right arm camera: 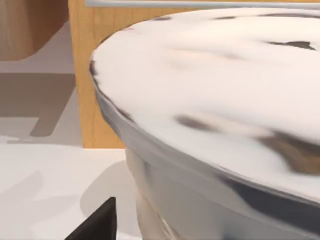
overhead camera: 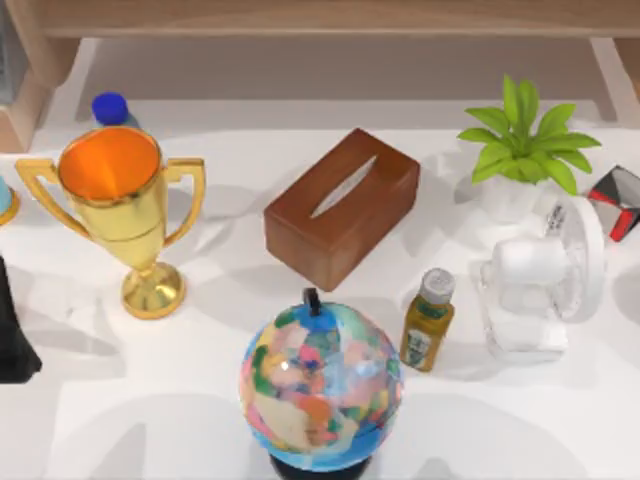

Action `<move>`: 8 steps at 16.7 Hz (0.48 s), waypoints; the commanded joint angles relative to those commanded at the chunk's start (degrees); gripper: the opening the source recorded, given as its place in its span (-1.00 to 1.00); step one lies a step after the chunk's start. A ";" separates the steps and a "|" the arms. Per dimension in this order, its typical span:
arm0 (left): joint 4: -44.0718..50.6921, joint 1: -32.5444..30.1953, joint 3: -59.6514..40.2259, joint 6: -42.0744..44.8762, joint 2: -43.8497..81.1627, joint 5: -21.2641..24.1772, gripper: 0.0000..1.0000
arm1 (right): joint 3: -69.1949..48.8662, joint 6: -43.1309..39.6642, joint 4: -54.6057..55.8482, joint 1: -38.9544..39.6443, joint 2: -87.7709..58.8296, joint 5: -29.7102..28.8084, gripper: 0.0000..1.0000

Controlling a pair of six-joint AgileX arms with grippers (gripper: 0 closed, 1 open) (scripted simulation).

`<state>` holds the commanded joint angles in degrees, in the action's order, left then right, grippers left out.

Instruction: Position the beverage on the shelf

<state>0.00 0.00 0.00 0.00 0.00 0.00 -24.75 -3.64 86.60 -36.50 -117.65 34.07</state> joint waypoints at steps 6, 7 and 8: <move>0.00 0.00 0.00 0.00 0.00 0.00 1.00 | 0.00 0.00 0.00 0.00 0.00 0.00 -0.06; 0.00 0.00 0.00 0.00 0.00 0.00 1.00 | 0.00 0.00 0.00 0.00 0.00 0.00 -0.21; 0.00 0.00 0.00 0.00 0.00 0.00 1.00 | 0.00 0.00 0.00 0.00 0.00 0.00 -0.36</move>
<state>0.00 0.00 0.00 0.00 0.00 0.00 -24.75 -3.64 86.60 -36.50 -117.65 34.07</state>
